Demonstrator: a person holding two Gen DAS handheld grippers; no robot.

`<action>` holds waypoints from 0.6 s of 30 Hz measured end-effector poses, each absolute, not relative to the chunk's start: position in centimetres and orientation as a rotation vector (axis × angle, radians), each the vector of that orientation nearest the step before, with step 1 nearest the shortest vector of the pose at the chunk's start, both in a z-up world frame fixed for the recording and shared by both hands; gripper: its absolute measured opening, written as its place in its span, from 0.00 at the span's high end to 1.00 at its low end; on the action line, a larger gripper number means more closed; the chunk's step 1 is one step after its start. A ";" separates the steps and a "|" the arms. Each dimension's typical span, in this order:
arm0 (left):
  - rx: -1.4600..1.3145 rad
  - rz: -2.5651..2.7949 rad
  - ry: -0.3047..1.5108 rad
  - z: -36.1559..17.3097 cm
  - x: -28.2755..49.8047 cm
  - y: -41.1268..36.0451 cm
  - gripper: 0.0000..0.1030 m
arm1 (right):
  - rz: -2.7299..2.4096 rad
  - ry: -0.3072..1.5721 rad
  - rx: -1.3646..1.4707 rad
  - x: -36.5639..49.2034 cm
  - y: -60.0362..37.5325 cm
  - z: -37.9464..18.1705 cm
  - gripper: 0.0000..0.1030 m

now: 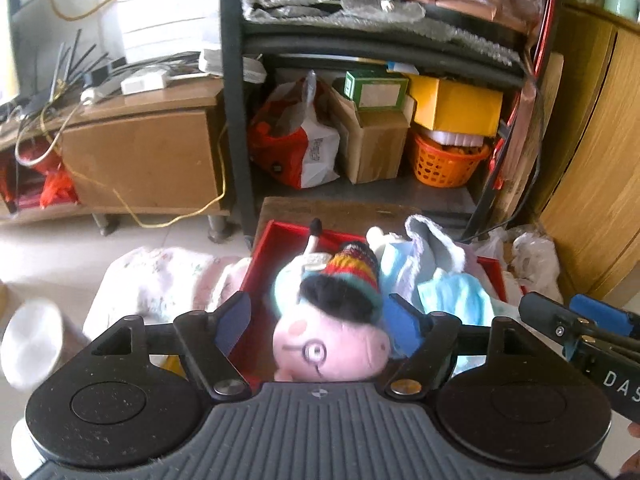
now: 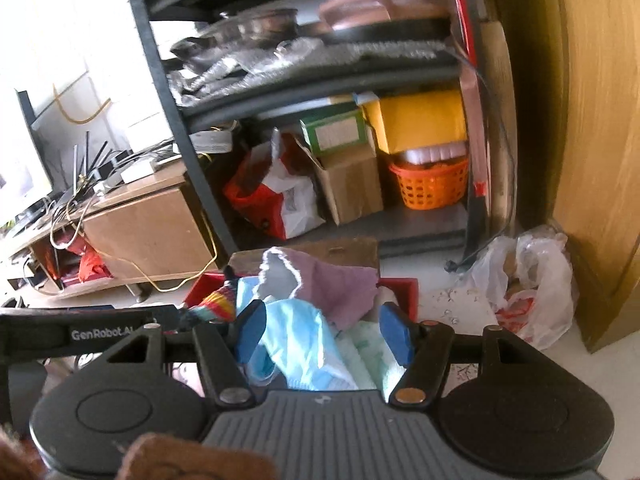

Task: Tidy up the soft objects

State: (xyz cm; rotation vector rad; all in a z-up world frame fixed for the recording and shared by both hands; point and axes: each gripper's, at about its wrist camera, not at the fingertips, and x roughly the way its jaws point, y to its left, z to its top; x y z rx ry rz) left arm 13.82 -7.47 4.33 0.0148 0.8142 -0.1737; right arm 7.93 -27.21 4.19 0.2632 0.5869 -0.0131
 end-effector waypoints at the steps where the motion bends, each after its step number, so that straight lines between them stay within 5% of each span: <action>1: 0.006 -0.175 0.813 4.5 13.1 -7.2 0.29 | -0.013 0.579 0.267 7.3 -27.0 4.4 0.67; 18: 0.039 -0.137 0.725 5.1 4.0 -5.1 0.25 | 0.020 0.549 0.299 -0.9 -24.5 4.4 0.67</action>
